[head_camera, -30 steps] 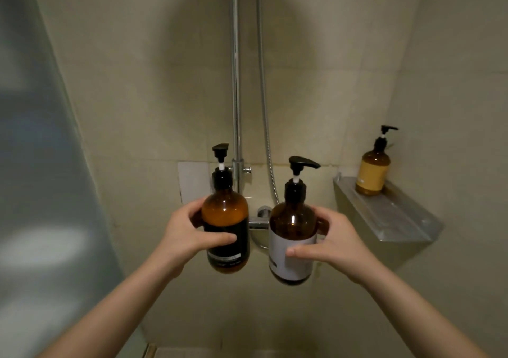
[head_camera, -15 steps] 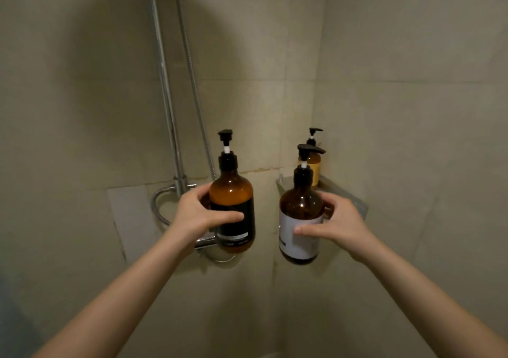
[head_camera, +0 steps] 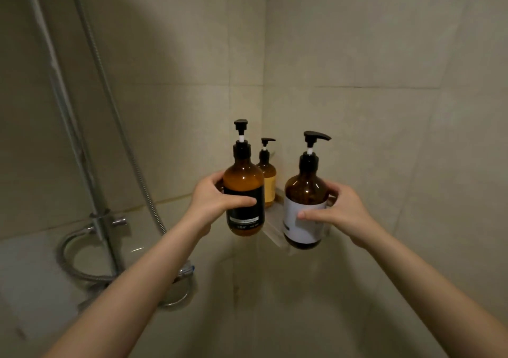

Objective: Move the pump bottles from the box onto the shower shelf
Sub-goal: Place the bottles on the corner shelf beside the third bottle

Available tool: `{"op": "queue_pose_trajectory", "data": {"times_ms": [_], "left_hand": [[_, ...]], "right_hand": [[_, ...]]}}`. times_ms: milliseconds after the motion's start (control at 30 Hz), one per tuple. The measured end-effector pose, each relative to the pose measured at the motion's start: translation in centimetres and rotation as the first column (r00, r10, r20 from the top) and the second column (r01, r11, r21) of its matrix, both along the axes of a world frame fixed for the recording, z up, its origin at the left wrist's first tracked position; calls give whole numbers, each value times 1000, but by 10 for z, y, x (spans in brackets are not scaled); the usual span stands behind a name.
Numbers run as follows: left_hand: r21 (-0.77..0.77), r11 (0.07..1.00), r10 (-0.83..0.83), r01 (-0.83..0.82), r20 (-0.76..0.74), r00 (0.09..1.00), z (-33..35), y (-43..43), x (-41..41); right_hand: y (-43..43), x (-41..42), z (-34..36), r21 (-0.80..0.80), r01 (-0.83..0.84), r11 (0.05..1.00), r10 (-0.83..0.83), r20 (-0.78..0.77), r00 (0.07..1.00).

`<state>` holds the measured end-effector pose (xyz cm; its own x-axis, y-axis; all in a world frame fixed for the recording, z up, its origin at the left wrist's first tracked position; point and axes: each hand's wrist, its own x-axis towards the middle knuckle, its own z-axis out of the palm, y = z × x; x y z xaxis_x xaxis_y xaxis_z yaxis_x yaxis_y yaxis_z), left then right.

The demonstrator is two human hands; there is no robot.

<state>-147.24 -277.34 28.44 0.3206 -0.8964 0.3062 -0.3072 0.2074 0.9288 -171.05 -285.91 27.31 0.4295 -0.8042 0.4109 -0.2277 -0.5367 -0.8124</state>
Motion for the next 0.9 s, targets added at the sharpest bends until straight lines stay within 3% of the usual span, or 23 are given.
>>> {"op": "queue_pose_trajectory", "data": {"times_ms": [467, 900], "left_hand": [[-12, 985, -171, 170, -41, 984, -4, -112, 3], [40, 959, -282, 281, 17, 959, -36, -170, 12]], "right_hand": [[-39, -2, -3, 19, 192, 981, -192, 25, 981], [-53, 20, -36, 46, 470, 881, -473, 63, 879]]}}
